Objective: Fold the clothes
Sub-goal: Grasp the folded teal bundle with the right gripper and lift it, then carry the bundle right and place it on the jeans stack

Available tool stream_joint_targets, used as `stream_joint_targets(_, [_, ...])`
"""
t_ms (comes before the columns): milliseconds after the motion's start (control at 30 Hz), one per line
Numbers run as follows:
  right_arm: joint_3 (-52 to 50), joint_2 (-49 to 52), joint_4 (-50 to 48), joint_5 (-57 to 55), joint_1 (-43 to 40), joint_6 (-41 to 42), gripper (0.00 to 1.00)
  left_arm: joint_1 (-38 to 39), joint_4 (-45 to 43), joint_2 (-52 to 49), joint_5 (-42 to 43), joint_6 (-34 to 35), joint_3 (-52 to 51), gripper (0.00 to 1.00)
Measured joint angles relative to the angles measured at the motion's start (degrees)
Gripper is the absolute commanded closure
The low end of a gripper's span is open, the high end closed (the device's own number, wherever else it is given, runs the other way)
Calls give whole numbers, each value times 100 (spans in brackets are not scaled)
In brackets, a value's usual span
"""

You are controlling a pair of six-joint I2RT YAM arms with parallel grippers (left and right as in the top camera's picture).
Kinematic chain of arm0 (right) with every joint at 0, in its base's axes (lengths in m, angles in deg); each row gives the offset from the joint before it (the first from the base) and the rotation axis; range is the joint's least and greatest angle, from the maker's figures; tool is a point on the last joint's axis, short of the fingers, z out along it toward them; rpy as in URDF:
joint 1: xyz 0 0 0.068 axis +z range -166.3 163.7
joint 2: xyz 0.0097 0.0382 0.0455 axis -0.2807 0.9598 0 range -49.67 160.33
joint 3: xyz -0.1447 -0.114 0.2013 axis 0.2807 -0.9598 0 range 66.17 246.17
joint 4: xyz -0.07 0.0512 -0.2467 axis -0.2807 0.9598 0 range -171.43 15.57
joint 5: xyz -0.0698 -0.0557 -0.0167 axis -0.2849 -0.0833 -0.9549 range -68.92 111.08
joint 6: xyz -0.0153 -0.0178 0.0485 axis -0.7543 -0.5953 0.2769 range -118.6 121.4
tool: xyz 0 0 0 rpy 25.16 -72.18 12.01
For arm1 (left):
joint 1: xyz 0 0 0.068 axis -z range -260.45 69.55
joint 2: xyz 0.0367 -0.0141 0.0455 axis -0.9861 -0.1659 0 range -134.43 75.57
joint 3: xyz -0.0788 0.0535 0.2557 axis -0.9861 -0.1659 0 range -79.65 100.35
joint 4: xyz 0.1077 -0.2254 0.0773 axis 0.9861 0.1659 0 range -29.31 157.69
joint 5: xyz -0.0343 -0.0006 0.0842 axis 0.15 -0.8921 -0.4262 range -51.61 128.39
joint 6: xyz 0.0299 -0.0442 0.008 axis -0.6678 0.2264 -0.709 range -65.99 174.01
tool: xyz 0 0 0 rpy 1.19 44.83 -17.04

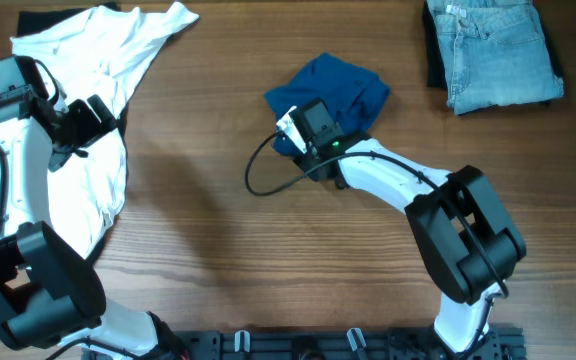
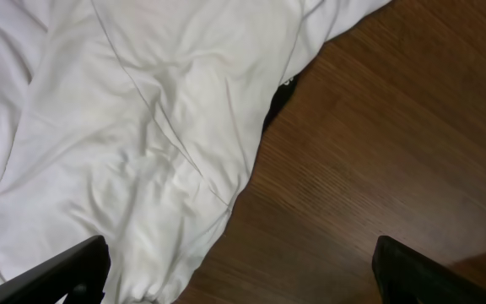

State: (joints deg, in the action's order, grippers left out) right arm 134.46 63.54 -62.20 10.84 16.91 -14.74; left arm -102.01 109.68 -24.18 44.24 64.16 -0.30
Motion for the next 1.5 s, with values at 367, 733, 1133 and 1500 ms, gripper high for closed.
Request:
stream_joint_targets(367, [2124,-791,1252,-227,-833,387,96,0,2,0,0,0,0,0])
stream_joint_targets(733, [3014,-1261,326,-431,-2334,-470,96,0,2,0,0,0,0,0])
stream_joint_targets(1133, [3056,-686,-1163,-831,-4378,-824,96,0,0,0,0,0,0,0])
stream_joint_targets(1500, [3056,595,-1690,-1025,-5213,-866,96,0,0,0,0,0,0,0])
